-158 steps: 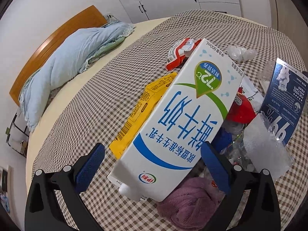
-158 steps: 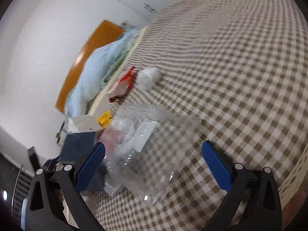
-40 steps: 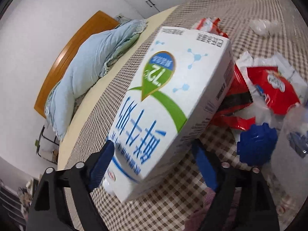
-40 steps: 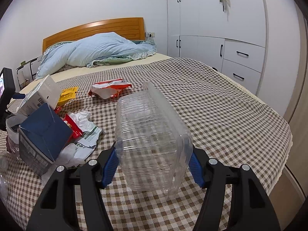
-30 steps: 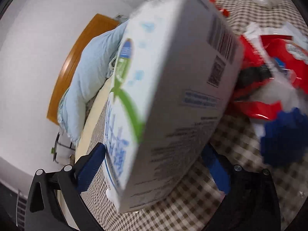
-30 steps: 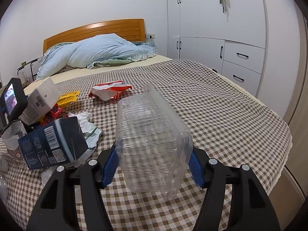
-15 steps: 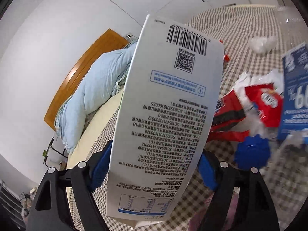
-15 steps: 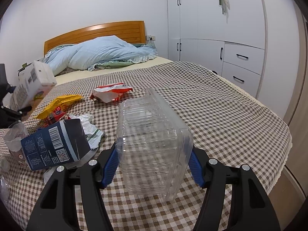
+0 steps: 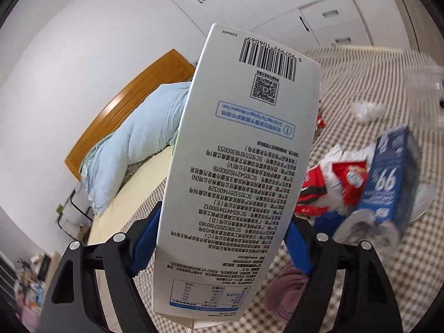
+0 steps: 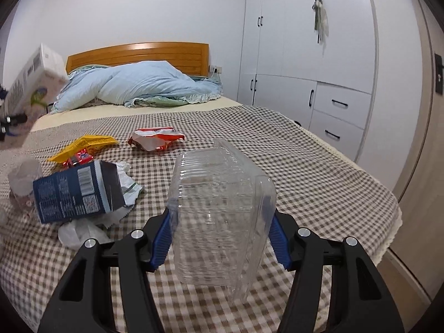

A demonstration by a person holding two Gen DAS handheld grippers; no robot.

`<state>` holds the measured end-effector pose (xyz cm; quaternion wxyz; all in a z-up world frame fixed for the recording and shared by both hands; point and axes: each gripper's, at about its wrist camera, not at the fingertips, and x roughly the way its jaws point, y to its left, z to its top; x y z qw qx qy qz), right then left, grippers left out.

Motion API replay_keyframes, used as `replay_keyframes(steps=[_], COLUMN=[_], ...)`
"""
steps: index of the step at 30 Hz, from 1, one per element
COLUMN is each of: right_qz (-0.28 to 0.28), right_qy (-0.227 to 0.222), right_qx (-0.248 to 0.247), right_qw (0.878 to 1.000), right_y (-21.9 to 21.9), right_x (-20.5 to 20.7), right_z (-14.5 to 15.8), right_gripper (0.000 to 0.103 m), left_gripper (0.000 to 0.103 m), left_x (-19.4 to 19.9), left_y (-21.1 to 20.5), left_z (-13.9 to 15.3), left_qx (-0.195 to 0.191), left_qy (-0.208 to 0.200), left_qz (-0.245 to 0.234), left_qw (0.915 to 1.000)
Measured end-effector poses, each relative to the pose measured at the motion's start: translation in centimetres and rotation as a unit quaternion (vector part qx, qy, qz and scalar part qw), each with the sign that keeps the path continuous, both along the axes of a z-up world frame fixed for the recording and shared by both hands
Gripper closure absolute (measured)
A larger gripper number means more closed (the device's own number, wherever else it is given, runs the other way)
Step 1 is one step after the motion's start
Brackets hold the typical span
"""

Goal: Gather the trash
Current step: 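Grasp the white milk carton with the left tool and lift it, then carry the milk carton with the left tool while the right tool carries the clamshell toward the floor bag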

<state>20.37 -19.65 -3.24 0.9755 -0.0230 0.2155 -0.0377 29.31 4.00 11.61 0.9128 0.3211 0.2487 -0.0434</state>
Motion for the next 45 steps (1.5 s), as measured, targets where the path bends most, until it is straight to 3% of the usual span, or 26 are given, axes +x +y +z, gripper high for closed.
replay_keyframes(steps=[10, 21, 32, 45], right_qz=[0.008, 0.034, 0.069, 0.115], right_qy=[-0.038, -0.072, -0.071, -0.044], right_qx=[0.02, 0.055, 0.078, 0.05], right_qw=[0.999, 0.995, 0.992, 0.991], right_y=[-0.3, -0.8, -0.2, 0.9], right_x=[-3.9, -10.4, -15.1, -18.2], right_z=[1.0, 1.8, 1.5, 0.6], right_gripper=[0.044, 0.044, 0.044, 0.044], left_gripper=[0.026, 0.026, 0.026, 0.026], left_x=[-8.1, -19.0, -27.3, -31.2], left_y=[-1.6, -4.2, -4.5, -5.7], left_z=[4.2, 5.7, 3.2, -1.0], left_qx=[-0.079, -0.12, -0.173, -0.199], left_qy=[0.01, 0.017, 0.02, 0.054], left_qz=[0.0, -0.015, 0.02, 0.037], left_qw=[0.9968, 0.9926, 0.9844, 0.9778])
